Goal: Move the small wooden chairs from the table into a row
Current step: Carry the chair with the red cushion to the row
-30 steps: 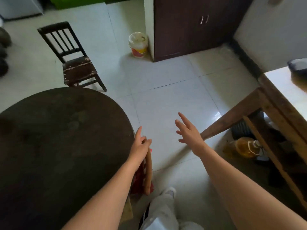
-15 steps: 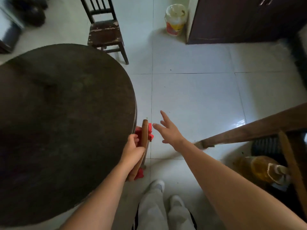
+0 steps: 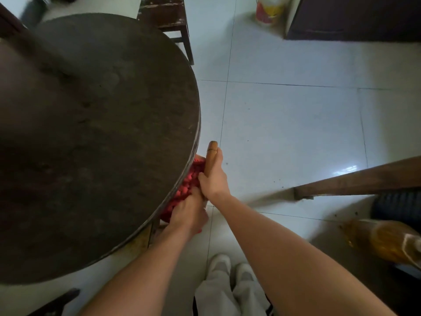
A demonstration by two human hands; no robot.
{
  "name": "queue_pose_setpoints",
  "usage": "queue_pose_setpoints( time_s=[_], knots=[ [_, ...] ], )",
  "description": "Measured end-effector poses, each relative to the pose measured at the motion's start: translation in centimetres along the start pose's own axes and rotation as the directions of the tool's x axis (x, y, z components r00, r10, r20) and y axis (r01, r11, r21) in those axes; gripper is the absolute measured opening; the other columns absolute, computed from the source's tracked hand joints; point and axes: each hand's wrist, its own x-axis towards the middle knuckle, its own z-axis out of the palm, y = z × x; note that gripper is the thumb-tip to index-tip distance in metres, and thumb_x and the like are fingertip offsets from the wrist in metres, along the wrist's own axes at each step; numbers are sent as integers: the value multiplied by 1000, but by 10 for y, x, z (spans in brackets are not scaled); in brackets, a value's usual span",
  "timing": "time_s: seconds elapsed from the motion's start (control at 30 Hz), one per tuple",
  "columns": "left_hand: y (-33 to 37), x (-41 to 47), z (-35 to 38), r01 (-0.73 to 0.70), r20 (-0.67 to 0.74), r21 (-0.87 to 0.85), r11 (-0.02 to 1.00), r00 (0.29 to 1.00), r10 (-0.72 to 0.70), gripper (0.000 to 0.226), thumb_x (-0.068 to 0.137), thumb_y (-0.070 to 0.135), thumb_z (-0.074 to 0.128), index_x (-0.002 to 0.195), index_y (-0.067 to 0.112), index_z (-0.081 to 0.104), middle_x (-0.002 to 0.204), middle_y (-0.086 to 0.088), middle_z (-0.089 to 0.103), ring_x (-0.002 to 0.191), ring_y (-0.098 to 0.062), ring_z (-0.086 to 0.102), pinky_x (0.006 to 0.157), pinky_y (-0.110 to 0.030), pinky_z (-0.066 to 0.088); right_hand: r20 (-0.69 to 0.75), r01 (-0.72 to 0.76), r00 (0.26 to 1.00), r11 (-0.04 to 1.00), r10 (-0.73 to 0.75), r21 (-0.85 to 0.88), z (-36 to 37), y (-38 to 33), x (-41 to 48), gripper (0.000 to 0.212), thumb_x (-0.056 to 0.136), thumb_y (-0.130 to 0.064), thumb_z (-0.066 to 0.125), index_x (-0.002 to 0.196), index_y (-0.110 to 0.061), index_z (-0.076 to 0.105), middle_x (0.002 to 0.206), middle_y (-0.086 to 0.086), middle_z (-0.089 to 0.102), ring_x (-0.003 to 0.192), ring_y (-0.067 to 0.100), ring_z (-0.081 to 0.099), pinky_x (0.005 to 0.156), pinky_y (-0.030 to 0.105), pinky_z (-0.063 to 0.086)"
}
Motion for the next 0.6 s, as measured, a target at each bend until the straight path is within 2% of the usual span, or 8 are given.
queue_pose_setpoints(
  time_s=[0.1,0.13,0.2,0.27,0.4,0.5,0.6],
  knots=[
    [9,-16,-7,-11,26,-74,997,1000,13,43,84,27,60,123,16,43,108,-6,69,102,-26,67,83,-36,50,-15,16,1000,1000,-16,-25,-10,-1,-10,85,89,-4,45,148,-40,-5,127,18,58,100,32,60,82,37,48],
    [15,-21,-11,-6,42,-94,996,999,10,46,81,29,64,119,16,42,107,-7,69,101,-28,67,81,-36,50,-8,28,1000,999,-29,-46,-17,-4,-13,85,89,-4,46,148,-39,-6,127,17,57,99,30,60,79,33,47],
    [30,-29,-18,-46,46,-126,991,998,52,49,77,30,68,115,15,42,103,-6,70,99,-29,68,81,-35,52,0,40,999,996,-40,-84,-35,-14,-21,87,89,-3,47,147,-41,-5,129,13,56,87,20,59,64,17,43],
    [50,-33,-32,-76,55,-150,986,995,85,44,82,26,59,120,15,41,104,-6,70,101,-29,66,83,-36,51,-31,35,999,996,-37,-87,-58,-23,-26,88,88,-3,48,147,-40,-5,128,11,56,74,11,54,51,10,35],
    [104,-41,-64,-141,98,-221,965,981,166,34,85,21,49,117,11,45,107,-12,68,102,-33,64,78,-36,47,-90,26,995,993,-36,-115,-117,-49,-35,88,85,-3,50,149,-35,0,132,14,54,81,18,61,56,19,42],
    [145,-51,-82,-164,92,-332,929,974,205,33,83,24,44,112,10,50,107,-13,66,100,-36,63,85,-42,51,-107,64,990,977,-87,-203,-157,-69,-39,86,83,-1,52,150,-31,6,136,13,51,101,29,60,62,25,42],
    [181,-59,-96,-223,75,-382,897,960,271,28,84,17,41,108,10,53,102,-13,62,94,-36,63,81,-48,53,-95,106,985,945,-142,-310,-192,-88,-43,86,82,-3,52,150,-28,6,137,12,50,107,32,58,70,33,47]
  ],
)
